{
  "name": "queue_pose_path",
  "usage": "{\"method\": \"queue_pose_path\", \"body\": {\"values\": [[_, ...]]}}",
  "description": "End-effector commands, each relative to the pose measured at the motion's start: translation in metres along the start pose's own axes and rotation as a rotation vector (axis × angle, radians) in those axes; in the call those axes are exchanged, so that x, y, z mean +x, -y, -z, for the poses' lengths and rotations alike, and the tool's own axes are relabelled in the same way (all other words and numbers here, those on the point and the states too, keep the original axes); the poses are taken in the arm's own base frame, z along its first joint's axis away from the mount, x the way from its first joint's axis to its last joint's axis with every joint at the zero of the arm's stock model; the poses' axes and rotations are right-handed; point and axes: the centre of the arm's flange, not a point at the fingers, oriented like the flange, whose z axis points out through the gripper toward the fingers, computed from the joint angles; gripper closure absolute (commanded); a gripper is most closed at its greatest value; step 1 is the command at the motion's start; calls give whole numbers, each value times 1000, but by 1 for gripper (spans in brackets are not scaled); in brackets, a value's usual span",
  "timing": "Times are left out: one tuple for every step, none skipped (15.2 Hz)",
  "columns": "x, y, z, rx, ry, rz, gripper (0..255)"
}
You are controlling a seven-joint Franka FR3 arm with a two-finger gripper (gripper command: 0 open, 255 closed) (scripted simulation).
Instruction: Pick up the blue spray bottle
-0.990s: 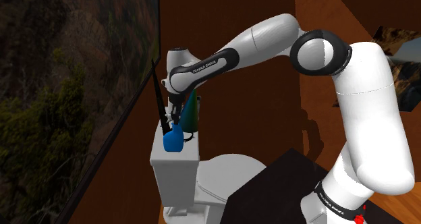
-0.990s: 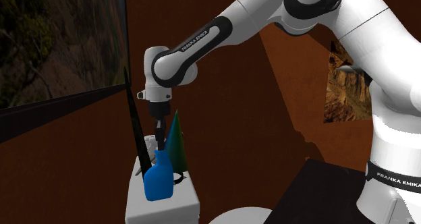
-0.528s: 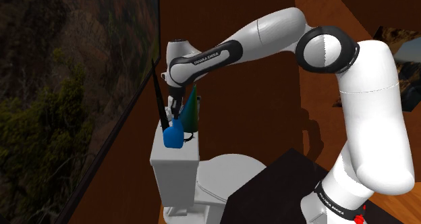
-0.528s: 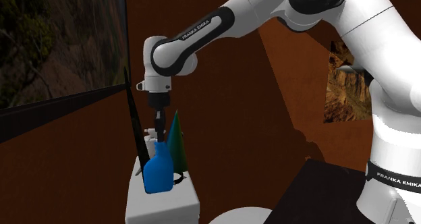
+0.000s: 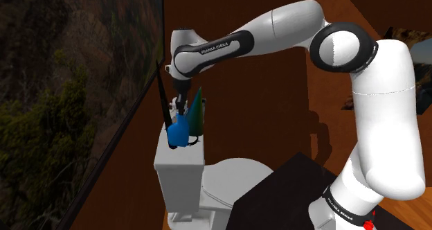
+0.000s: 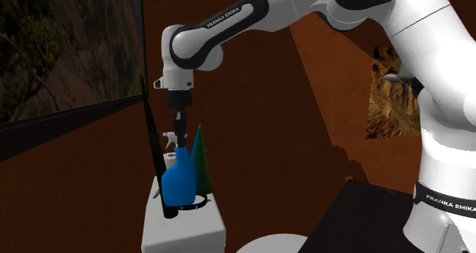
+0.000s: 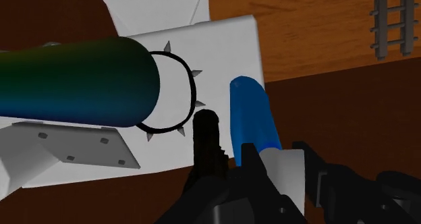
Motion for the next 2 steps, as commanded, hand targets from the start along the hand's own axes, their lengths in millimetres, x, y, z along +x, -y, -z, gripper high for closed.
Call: {"method": "queue_pose_path", "body": {"values": [[0, -1, 6, 0, 0, 0, 255], [0, -1, 6, 0, 0, 0, 255]]}}
